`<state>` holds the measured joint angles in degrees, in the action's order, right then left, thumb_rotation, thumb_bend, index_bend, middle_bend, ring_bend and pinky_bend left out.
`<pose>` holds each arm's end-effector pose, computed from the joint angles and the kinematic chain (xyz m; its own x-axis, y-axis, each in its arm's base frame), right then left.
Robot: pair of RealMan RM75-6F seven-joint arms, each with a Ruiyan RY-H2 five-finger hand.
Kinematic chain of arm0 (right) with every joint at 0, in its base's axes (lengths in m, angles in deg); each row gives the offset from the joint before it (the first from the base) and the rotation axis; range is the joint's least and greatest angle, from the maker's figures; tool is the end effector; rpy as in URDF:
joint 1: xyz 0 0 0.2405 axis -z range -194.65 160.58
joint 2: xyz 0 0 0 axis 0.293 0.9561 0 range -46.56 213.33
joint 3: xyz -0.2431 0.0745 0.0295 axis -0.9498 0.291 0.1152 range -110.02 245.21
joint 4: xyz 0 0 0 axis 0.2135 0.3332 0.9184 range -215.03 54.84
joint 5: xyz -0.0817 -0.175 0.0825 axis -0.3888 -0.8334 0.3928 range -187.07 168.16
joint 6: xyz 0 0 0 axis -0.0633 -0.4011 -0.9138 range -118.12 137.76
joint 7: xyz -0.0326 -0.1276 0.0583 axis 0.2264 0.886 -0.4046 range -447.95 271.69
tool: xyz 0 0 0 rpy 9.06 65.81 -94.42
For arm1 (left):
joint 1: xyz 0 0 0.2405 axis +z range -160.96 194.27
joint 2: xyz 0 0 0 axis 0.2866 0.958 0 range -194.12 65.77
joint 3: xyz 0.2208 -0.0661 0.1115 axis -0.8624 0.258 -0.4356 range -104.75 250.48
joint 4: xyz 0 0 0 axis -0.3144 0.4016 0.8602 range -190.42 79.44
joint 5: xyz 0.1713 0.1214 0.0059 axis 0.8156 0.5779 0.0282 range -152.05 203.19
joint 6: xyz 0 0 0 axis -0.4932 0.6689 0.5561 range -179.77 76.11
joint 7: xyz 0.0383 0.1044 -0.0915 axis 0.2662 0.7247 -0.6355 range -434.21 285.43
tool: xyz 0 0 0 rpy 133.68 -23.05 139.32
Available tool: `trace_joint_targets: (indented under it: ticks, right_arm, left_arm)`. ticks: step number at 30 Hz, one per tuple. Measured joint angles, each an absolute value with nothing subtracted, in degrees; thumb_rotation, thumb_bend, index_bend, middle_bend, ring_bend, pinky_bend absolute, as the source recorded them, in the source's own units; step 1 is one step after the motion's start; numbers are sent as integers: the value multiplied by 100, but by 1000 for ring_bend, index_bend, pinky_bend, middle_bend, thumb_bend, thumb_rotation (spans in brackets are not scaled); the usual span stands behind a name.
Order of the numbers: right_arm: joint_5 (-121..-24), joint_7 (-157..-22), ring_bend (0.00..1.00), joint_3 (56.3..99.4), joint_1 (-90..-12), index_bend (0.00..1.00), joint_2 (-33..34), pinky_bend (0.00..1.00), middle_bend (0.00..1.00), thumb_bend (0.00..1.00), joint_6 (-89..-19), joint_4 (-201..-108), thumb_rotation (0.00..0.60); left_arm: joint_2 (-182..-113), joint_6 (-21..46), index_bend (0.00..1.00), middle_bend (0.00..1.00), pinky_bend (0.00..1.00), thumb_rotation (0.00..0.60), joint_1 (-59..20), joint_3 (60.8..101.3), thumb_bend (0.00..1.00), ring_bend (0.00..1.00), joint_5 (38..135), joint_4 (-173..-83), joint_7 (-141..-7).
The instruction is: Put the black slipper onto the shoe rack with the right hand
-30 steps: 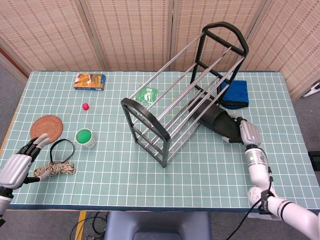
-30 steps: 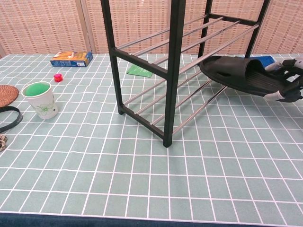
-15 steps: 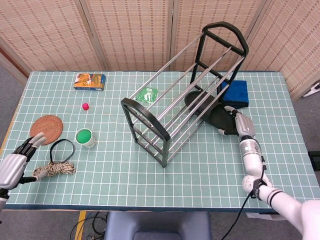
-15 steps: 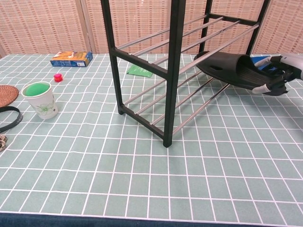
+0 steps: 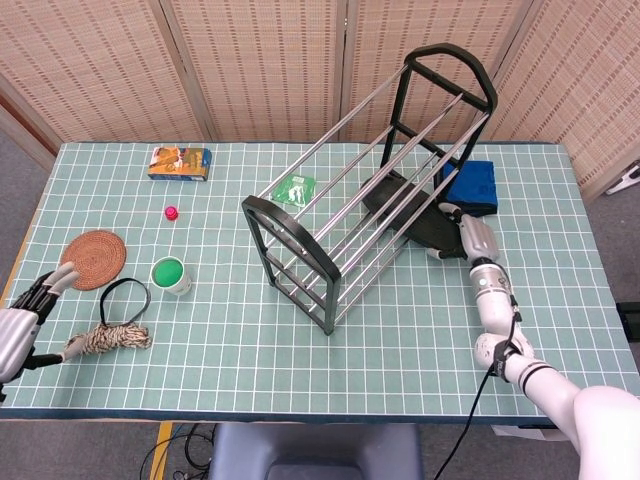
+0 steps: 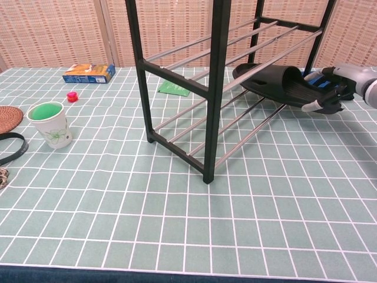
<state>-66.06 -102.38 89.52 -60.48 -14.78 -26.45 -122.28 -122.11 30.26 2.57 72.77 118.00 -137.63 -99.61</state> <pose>-0.2727 -0.4439 0.0224 0.0067 -0.2140 0.9768 -0.9828 0.1790 0.0460 -0.3145 0.2254 0.1961 0.2801 0.0784 0.9568 0.9419 -0.2151 -0.2581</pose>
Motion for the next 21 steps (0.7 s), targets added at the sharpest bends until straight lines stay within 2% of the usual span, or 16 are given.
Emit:
trace_joint_targets:
  ticks: [11, 21]
  right_arm:
    - [-6881, -10611, 222, 8949, -6306, 283, -1777, 366, 302, 212, -2399, -11606, 600]
    - [-7077, -10866, 220, 8916, -6389, 283, -1912, 366, 235, 197, -2355, -11306, 600]
  left_arm:
    - [-12178, 3125, 0, 22, 174, 600, 314, 7309, 262, 0, 11794, -13692, -10124]
    - [-12175, 3154, 0, 22, 174, 600, 332, 7307, 262, 0, 11824, -13711, -10101]
